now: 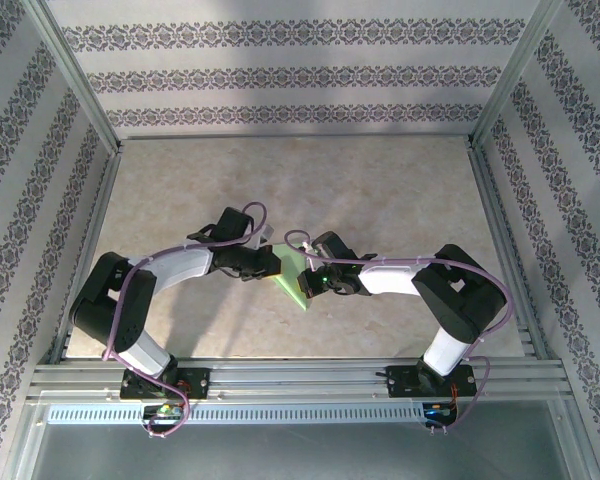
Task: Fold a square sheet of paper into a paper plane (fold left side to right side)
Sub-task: Third fold the triangle at the center of the table.
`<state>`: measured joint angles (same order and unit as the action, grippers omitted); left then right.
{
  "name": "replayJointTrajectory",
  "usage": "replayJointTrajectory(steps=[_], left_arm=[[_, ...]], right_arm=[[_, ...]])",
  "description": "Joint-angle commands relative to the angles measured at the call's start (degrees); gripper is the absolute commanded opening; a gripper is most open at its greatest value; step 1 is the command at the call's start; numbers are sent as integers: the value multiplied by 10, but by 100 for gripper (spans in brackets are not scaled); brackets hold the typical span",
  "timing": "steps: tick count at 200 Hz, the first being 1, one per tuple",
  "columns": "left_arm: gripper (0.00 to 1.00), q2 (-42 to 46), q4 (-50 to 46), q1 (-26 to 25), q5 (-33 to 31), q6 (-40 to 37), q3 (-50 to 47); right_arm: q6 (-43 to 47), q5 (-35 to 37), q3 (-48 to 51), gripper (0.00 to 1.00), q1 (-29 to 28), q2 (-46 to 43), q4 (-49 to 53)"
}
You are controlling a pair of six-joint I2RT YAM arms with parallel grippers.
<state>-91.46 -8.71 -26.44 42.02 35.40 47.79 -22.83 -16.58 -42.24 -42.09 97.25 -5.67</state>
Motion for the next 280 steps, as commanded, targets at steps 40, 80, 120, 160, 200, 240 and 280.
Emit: replayJointTrajectory(steps=[40,80,120,160,200,240,280], left_arm=[[4,-46,65,-21,4,30,2],[4,-71,73,-24,4,28,4],[4,-86,70,-24,-7,22,-4],[4,-91,49,-25,-21,6,-9],[4,-99,39,-25,-28,-6,-8],[4,-106,44,-24,-35,-6,-9],[3,-120,44,-25,-51,-5,-12]], right_arm=[[-8,1,12,0,3,27,45],[-7,3,12,0,3,26,48],[-6,5,12,0,3,26,49],[-5,5,11,0,3,28,51],[-5,6,13,0,3,28,50],[-5,5,13,0,3,29,50],[-6,5,11,0,3,29,49]])
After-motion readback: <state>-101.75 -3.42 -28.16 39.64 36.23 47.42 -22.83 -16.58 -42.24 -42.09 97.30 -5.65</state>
